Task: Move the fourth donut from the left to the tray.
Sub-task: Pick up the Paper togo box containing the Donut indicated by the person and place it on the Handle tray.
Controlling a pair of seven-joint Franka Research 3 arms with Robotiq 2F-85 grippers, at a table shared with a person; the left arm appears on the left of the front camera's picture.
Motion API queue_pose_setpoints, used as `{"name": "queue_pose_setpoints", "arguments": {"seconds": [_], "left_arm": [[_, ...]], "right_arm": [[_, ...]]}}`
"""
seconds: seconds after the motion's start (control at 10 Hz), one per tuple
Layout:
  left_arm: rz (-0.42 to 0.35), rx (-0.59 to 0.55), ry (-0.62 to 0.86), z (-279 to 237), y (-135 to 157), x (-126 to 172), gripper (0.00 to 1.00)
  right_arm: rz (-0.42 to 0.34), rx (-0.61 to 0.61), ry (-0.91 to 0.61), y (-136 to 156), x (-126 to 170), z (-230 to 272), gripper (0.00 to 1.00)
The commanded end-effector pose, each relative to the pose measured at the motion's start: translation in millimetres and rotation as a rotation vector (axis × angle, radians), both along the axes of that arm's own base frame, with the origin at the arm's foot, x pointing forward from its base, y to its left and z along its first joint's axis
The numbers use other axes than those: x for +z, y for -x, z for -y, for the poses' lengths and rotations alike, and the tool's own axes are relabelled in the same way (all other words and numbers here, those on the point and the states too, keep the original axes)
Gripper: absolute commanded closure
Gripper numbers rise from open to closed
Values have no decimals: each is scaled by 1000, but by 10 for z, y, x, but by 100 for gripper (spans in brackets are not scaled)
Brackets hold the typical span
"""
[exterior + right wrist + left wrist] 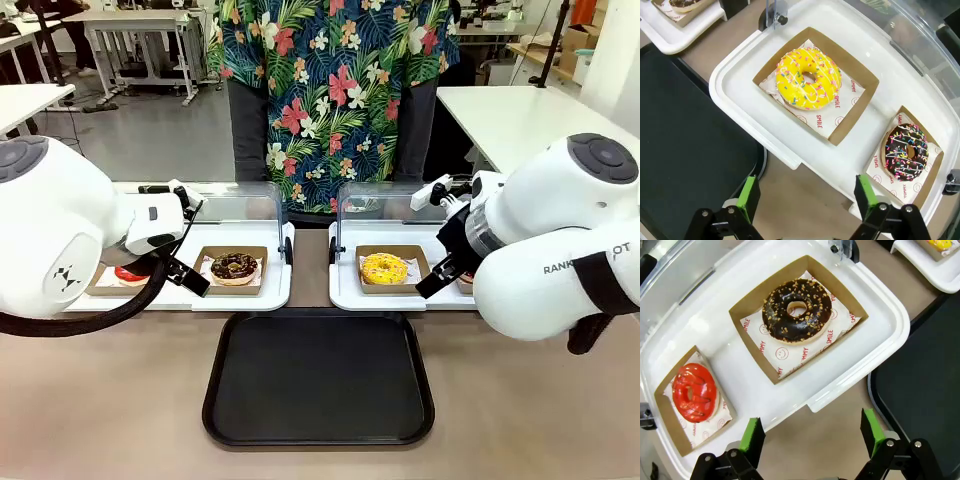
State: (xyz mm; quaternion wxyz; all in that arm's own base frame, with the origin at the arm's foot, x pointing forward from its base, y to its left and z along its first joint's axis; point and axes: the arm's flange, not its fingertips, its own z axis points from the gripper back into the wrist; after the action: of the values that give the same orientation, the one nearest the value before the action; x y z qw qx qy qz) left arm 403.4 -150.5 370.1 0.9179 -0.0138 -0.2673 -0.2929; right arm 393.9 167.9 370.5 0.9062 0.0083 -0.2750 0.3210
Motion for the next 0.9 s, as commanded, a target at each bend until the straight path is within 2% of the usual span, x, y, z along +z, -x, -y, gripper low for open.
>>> {"name": "queue_pose_setpoints", "arguments": {"seconds": [0.0,0.8], "left_arm": [[0,0,0,0,0,2,0],[0,0,0,0,0,2,0]], "right_arm": [[0,0,0,0,0,0,0],[0,0,0,0,0,0,0]]}}
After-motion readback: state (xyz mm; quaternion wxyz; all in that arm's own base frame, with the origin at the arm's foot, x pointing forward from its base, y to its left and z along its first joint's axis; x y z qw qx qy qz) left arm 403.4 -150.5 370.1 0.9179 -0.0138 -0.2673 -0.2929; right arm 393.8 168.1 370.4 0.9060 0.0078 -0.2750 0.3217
